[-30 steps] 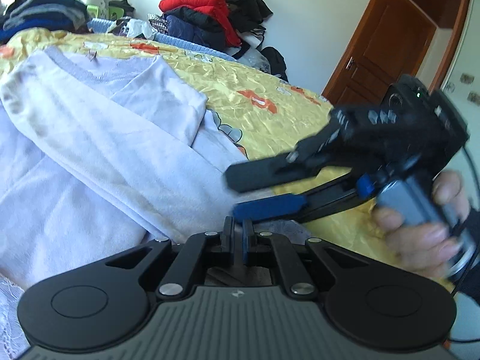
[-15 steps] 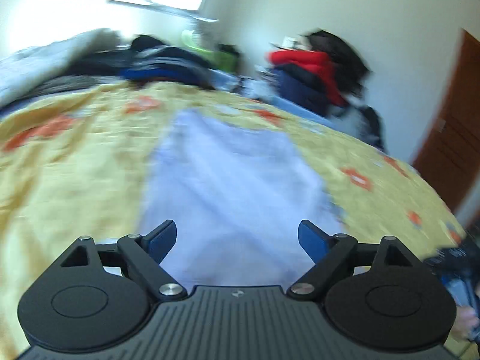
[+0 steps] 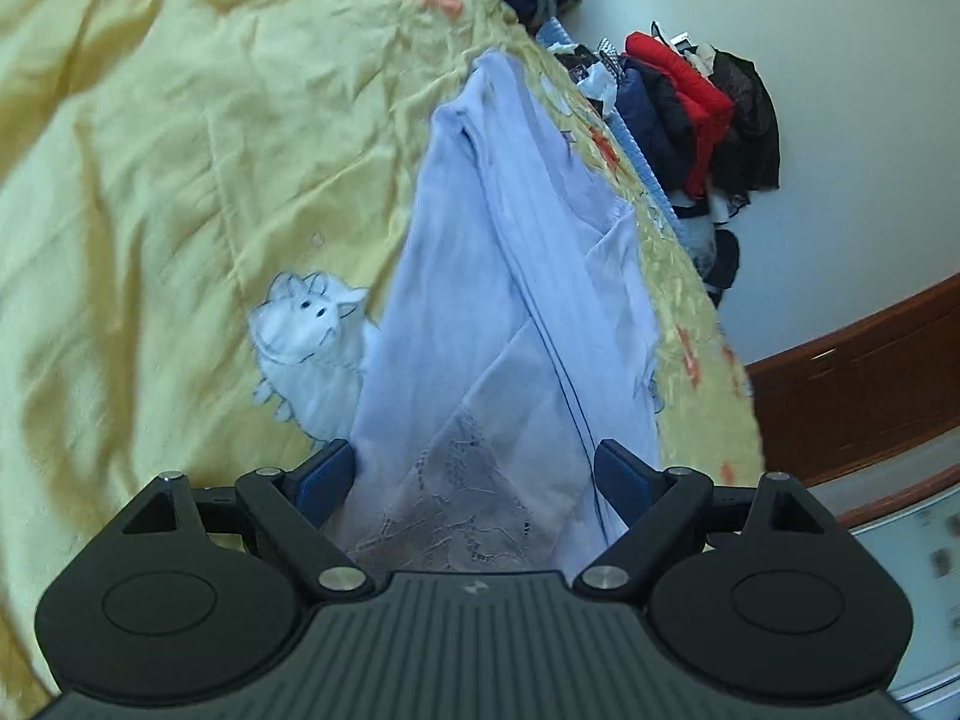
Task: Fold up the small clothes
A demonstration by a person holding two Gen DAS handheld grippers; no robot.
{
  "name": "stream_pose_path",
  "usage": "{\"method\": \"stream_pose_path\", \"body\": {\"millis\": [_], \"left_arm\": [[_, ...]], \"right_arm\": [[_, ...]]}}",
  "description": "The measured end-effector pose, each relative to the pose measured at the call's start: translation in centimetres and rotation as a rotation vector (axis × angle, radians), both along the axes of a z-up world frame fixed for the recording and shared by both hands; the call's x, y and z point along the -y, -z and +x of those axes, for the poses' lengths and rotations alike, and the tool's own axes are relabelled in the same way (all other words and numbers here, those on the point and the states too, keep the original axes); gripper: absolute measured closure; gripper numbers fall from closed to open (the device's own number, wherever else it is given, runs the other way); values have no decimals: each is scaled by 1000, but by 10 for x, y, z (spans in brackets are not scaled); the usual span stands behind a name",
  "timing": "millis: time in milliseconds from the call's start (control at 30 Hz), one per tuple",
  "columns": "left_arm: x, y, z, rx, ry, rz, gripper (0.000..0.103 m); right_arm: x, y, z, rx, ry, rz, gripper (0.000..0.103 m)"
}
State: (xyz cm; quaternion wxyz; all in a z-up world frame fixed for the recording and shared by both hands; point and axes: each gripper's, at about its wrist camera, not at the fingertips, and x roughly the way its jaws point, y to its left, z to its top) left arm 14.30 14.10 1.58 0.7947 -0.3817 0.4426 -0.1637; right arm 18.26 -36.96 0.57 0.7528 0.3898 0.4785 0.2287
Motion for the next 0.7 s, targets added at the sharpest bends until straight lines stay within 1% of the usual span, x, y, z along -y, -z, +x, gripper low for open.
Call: {"method": "stream_pose_path", "body": {"millis": [67, 100, 133, 200, 233, 267, 333, 400, 467, 533, 600, 700], "left_arm": [[-7, 5, 1, -8, 2, -50, 20], [-10, 6, 4, -12, 2, -62, 22], [-13, 7, 4, -11, 1, -61, 24], [-20, 3, 6, 10, -2, -37, 24], [-23, 2, 8, 17, 5, -28, 24], [-24, 4, 11, 13, 17, -39, 24], [-24, 13, 19, -15, 67, -116, 24], [-22, 19, 24, -13, 90, -159, 24], [-20, 20, 32, -13, 101, -169, 28], [-21, 20, 42, -7, 98, -180, 28], [-21, 21, 56, -9, 102, -189, 28], [-13, 23, 71, -17, 152, -209, 28]], "right_arm": [[-1, 4, 4, -23, 21, 38, 36], [0, 6, 6, -35, 34, 57, 36], [1, 8, 7, -52, 51, 73, 36], [4, 8, 10, -78, 82, 87, 36], [5, 7, 10, -81, 96, 81, 36], [6, 6, 10, -79, 106, 70, 36], [6, 5, 11, -86, 111, 60, 36], [6, 8, 16, -100, 104, 75, 36], [5, 13, 21, -124, 96, 116, 35], [7, 16, 28, -140, 110, 152, 35], [7, 16, 36, -143, 121, 156, 35], [4, 16, 49, -141, 117, 148, 36]]}}
